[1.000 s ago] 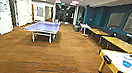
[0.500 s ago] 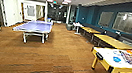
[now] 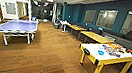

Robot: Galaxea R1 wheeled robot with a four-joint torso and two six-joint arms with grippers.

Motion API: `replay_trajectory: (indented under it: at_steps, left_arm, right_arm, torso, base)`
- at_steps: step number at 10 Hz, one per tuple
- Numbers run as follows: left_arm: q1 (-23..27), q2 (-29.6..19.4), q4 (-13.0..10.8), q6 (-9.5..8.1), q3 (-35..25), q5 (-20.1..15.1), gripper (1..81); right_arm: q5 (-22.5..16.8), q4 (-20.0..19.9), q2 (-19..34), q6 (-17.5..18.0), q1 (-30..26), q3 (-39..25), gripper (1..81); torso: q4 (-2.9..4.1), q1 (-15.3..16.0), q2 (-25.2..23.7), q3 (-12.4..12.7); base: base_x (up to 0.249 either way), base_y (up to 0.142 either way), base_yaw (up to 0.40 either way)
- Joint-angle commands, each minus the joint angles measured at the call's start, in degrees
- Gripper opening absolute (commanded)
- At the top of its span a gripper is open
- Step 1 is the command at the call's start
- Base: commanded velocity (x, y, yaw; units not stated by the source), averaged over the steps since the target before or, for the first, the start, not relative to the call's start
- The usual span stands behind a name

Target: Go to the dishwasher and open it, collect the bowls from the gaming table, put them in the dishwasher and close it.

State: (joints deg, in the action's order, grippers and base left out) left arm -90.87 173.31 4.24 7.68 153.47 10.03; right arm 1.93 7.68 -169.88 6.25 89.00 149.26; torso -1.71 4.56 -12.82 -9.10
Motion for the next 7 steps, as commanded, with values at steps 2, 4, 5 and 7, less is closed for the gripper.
replay_trajectory:
  at_steps: [2, 4, 5, 7]
  left_arm:
    - [2.2, 0.1, -0.5, 0.32, -0.2, -3.0, 81.1]
    - [2.2, 0.1, -0.5, 0.32, -0.2, -3.0, 81.1]
    - [2.3, 0.1, -0.5, 0.32, -0.2, -3.0, 81.1]
    - [2.4, 0.2, -0.4, 0.23, -0.2, -3.0, 81.1]
  right_arm:
    - [-2.8, 0.3, -0.1, -0.1, -2.7, -0.3, 81.1]
    - [-2.8, 0.3, -0.1, 0.0, -2.6, -0.3, 81.1]
    - [-2.8, 0.3, -0.1, -0.1, -2.6, -0.3, 81.1]
    - [-2.8, 0.2, -0.2, 0.0, -2.7, -0.1, 81.1]
  torso:
    - [0.00, 0.0, 0.0, 0.0]
    - [0.00, 0.0, 0.0, 0.0]
    - [0.00, 0.0, 0.0, 0.0]
    - [0.00, 0.0, 0.0, 0.0]
  base:
    - [0.000, 0.000, -0.394]
    - [0.000, 0.000, -0.394]
    - [0.000, 0.000, -0.394]
    - [0.000, 0.000, -0.394]
